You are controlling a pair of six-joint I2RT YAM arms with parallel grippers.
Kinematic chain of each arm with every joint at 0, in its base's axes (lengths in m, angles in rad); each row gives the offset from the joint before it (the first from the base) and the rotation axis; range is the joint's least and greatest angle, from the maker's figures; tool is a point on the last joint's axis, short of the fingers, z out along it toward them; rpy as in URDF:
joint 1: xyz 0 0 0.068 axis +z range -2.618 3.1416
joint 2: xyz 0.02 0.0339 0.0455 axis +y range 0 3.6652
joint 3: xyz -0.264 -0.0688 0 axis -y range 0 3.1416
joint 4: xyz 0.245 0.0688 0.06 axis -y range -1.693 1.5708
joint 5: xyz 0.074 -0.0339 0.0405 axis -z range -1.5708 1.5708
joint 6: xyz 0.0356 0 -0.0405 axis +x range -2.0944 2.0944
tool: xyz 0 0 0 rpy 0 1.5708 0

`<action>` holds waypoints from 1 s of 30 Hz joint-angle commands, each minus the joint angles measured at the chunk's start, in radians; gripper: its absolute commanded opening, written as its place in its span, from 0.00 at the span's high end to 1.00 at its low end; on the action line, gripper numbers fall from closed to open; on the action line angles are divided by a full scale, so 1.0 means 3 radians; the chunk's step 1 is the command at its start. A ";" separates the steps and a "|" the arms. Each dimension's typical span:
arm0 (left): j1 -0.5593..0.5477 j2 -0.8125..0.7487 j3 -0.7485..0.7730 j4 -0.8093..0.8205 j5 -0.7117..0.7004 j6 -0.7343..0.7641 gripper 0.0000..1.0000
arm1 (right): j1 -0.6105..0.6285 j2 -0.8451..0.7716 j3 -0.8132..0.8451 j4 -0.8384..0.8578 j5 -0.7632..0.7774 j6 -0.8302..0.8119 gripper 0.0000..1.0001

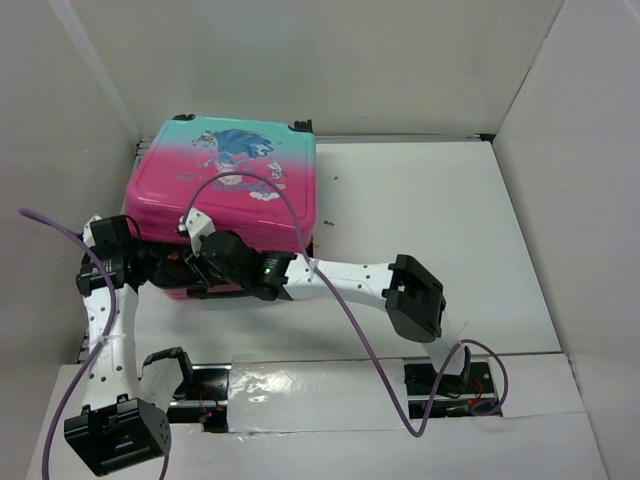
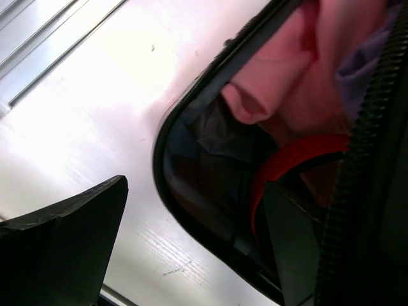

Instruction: Pack the luggage

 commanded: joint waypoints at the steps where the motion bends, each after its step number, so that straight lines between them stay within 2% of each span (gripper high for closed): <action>1: 0.0095 -0.0168 0.0088 -0.0448 -0.0696 -0.0665 0.01 | -0.0344 -0.0203 0.0238 0.0474 0.0483 -0.0081 0.61; 4: 0.0095 -0.0213 0.0191 -0.0455 -0.0585 -0.0595 0.01 | -0.0385 -0.0173 0.0268 0.0510 0.0514 -0.0081 0.61; 8: 0.0095 -0.0244 0.0335 -0.0541 -0.0283 -0.0385 0.01 | -0.0416 -0.0056 0.0478 0.0479 0.0713 -0.0112 0.66; 12: 0.0095 -0.0392 0.0284 -0.0623 0.0431 -0.0385 0.01 | -0.0447 0.0077 0.0809 0.0505 0.1014 -0.0219 0.67; 15: 0.0095 -0.0541 0.0074 -0.0623 0.0744 -0.0354 0.01 | -0.0590 0.0149 0.1116 0.0392 0.1015 -0.0174 0.67; 19: 0.0095 -0.0694 -0.0120 -0.0699 0.0827 -0.0323 0.01 | -0.0672 0.0149 0.1240 0.0346 0.0969 -0.0173 0.67; 26: 0.0095 -0.0592 -0.0202 -0.0791 0.0740 -0.0104 0.01 | -0.0672 0.0149 0.1281 0.0454 0.0979 -0.0214 0.63; 30: 0.0095 -0.0653 0.0165 -0.0710 0.1154 0.0086 0.01 | -0.0672 0.0149 0.1277 0.0239 0.0637 -0.0168 0.63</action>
